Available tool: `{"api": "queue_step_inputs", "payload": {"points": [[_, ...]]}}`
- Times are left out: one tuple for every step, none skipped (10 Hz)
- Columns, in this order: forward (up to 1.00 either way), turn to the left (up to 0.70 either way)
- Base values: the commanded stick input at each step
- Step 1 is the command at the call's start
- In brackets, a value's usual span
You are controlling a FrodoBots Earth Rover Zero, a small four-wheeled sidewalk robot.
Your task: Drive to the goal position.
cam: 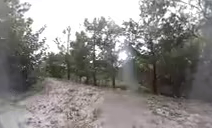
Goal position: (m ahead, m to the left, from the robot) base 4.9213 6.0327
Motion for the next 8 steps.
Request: {"api": "queue_step_inputs", "payload": {"points": [[0.6,0.0],[0.6,0.0],[0.6,0.0],[0.6,0.03],[0.6,0.11],[0.6,0.15],[0.6,0.15],[0.6,0.15]]}}
